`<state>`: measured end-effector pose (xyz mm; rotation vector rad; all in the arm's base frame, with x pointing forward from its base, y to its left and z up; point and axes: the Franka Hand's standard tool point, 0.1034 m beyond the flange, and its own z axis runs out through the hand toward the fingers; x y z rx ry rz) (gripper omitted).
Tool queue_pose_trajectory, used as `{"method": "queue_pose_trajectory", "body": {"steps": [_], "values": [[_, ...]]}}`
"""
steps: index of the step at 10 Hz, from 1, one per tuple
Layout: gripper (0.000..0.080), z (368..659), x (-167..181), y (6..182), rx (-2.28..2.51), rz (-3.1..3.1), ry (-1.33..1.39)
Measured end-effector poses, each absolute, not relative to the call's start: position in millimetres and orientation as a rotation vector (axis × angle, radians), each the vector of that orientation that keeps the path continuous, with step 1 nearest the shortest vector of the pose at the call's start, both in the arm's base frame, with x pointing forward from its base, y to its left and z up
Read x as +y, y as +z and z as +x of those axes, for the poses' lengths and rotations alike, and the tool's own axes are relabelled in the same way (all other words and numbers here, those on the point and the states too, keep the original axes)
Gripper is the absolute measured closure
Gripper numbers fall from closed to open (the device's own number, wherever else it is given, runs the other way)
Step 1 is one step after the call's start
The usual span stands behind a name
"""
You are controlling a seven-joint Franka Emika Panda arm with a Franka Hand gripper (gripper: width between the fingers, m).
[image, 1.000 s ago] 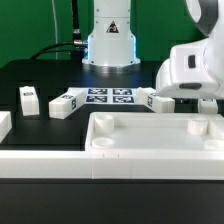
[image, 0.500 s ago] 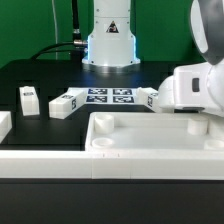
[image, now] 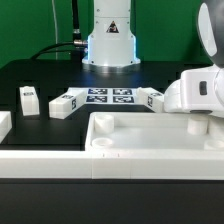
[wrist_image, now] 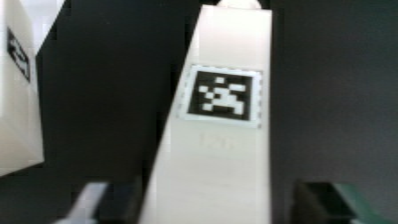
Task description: Assemble desk
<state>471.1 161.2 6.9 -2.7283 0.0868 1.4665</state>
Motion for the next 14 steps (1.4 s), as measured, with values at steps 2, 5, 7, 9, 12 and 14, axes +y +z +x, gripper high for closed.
{"method": "queue_pose_trajectory", "body": {"steps": [2,5,7,9,12,14], "values": [[0.0511,471.3,161.2,7.1,0.086,-2.729,1.466],[0.0511,475.4,160.5,10.8,0.087,-2.734,1.451],[0.0511,483.5,145.0,37.5,0.038,-2.711,1.447],[0.0511,498.1,131.8,70.3,-0.006,-2.691,1.431],[0.0510,506.2,126.0,74.6,-0.048,-2.684,1.395],[0.0509,511.4,126.6,73.4,-0.046,-2.703,1.349]]}}
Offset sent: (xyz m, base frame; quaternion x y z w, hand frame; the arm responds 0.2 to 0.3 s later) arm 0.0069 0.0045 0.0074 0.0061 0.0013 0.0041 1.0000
